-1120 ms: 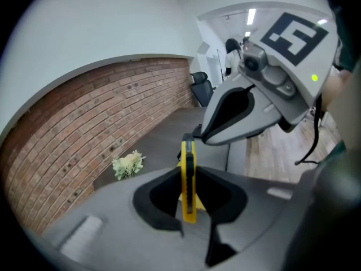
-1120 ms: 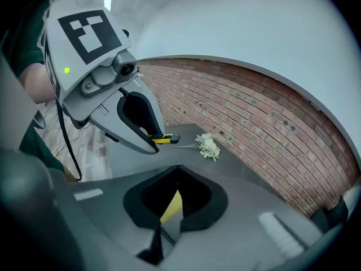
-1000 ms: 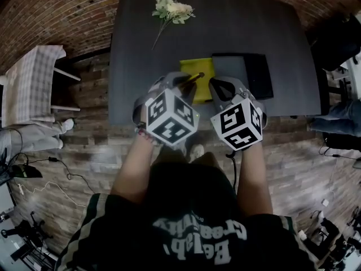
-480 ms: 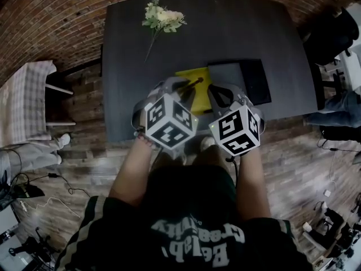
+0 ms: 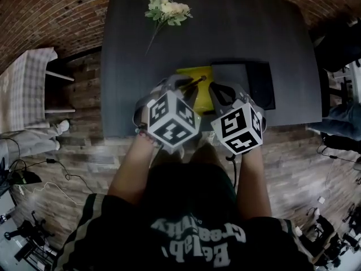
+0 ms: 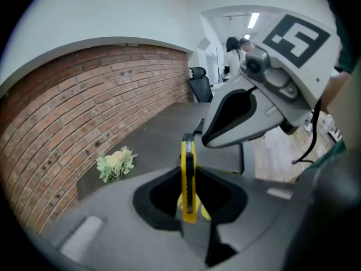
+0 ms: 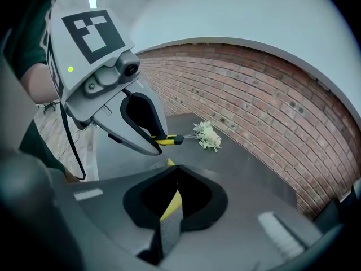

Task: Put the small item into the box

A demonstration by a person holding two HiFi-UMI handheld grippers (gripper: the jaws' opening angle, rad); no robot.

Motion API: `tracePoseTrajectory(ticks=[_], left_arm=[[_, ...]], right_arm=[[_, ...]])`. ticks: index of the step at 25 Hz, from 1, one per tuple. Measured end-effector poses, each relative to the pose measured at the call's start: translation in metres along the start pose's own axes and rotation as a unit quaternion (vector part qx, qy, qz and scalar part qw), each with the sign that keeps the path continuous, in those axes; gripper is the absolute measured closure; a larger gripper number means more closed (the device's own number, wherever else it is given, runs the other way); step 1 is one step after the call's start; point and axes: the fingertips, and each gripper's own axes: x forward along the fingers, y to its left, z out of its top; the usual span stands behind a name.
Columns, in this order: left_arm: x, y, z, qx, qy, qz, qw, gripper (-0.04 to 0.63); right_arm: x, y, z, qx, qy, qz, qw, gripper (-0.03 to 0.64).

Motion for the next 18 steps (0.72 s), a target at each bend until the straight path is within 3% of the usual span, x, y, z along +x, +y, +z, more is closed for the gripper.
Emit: tracePoseTrajectory(ticks=[18], left_arm=[[0.065,-0.002,-0.003,-0.039,0.051,-0.010,0.9979,0.523]], right_arm=[[0.028,-0.028,-0.035,-0.003,0.001,0.072,0.997,0.611]])
